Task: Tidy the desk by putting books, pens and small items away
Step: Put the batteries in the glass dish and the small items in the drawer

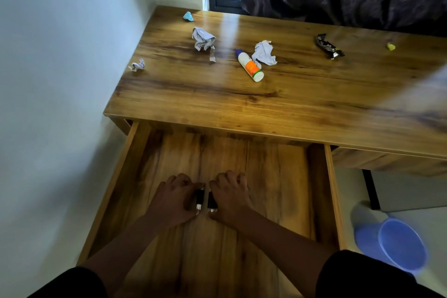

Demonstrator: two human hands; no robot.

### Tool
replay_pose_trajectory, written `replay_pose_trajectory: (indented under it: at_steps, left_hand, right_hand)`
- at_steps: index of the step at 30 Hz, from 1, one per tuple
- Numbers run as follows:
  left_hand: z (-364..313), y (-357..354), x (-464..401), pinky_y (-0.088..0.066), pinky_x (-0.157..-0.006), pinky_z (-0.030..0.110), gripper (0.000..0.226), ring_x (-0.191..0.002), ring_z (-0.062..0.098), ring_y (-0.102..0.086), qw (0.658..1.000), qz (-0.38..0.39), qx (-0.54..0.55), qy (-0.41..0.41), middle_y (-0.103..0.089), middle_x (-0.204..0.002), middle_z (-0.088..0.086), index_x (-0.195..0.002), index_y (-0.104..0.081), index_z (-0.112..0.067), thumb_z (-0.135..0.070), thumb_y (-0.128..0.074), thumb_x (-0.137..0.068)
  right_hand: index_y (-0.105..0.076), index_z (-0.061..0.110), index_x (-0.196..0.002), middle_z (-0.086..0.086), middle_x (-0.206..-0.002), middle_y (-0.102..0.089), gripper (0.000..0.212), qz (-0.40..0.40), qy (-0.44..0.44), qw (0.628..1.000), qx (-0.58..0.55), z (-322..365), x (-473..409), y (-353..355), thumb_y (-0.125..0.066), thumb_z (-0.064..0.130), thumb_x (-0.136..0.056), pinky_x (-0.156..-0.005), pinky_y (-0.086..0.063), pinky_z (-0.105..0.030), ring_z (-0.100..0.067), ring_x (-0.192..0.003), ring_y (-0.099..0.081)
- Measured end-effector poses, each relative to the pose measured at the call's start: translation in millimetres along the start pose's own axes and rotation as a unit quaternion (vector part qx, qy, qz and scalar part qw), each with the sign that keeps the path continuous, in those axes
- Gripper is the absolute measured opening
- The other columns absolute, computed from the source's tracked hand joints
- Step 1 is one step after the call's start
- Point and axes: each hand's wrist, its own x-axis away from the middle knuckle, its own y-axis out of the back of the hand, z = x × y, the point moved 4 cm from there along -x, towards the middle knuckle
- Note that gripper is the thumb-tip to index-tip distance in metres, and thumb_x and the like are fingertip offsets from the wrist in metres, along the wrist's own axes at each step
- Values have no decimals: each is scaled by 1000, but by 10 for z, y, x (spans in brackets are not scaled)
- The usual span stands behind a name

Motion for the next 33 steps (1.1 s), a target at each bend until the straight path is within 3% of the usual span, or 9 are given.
replay_pose_trajectory:
  at_steps: [6, 9, 12, 17, 19, 23, 26, 29, 33]
  left_hand:
    - [-55, 83, -20, -52, -78, 31, 70, -100, 13, -56, 998, -42, 35, -26, -57, -115, -15, -136, -57, -38, -64, -66, -72]
    - [-131, 293, -117, -47, -72, 22, 40, -89, 6, -56, 986, -152, 71, -18, -61, -104, -15, -113, -66, -31, -54, -64, -81]
    - [-370, 637, -377, -50, -70, 28, 30, -86, 7, -59, 969, -233, 79, -22, -66, -100, -13, -103, -69, -29, -52, -55, -89]
    - [-703, 1259, -1012, -50, -79, 35, 26, -99, 16, -59, 941, -313, 116, -59, -64, -109, -6, -109, -68, -26, -40, -68, -87]
    - [-794, 1465, -1303, -49, -91, 39, 44, -114, 21, -57, 950, -296, 81, -54, -62, -123, -3, -122, -65, -27, -46, -71, -82]
    - [-821, 1660, -1871, -27, -119, 51, 103, -152, 26, -25, 994, -111, -5, 13, -28, -165, 1, -155, -33, -29, -79, -64, -70]
    - [-809, 1687, -2078, -38, -111, 54, 120, -148, 30, -32, 997, -22, -78, 19, -29, -164, 3, -154, -33, -32, -93, -62, -55]
    - [-841, 1682, -2170, -49, -97, 48, 120, -135, 29, -44, 996, -3, -90, 23, -42, -152, 1, -146, -44, -33, -93, -69, -44]
    - [-825, 1626, -2216, -48, -103, 56, 120, -139, 30, -39, 998, -3, -58, 26, -41, -150, 1, -145, -44, -31, -88, -75, -45]
  right_hand:
    - [-52, 20, -137, -5, -131, -57, 82, -32, -7, 998, -48, -116, 18, 81, -70, 68, -74, -102, -38, -51, -30, -124, -46]
    - [-53, 22, -138, -2, -132, -57, 62, -86, -10, 992, -92, -253, -44, 291, -59, 60, -89, -102, -42, -42, -25, -124, -49]
    - [-62, 26, -116, 4, -112, -61, 36, -161, -30, 978, -126, -464, -197, 574, -48, 53, -97, -84, -50, -33, -18, -104, -56]
    - [-67, 20, -106, -2, -100, -66, 21, -277, -67, 949, -137, -1010, -510, 1082, -59, 35, -94, -72, -50, -35, -23, -92, -61]
    - [-67, 21, -112, -2, -107, -68, 23, -282, -99, 942, -155, -1246, -634, 1261, -59, 35, -95, -75, -52, -36, -24, -98, -62]
    - [-65, 19, -120, -3, -117, -65, 28, -273, -154, 933, -178, -1659, -972, 1561, -61, 33, -96, -81, -54, -36, -22, -106, -60]
    - [-63, 16, -124, -6, -121, -64, 36, -274, -188, 927, -174, -1921, -1254, 1703, -64, 35, -94, -83, -54, -38, -24, -110, -60]
    - [-66, 15, -119, -7, -117, -64, 34, -269, -227, 915, -196, -2142, -1529, 1755, -62, 38, -95, -81, -51, -37, -26, -105, -61]
    - [-66, 16, -122, -7, -118, -65, 39, -241, -244, 918, -198, -2238, -1856, 1767, -60, 44, -96, -79, -50, -35, -24, -106, -61]
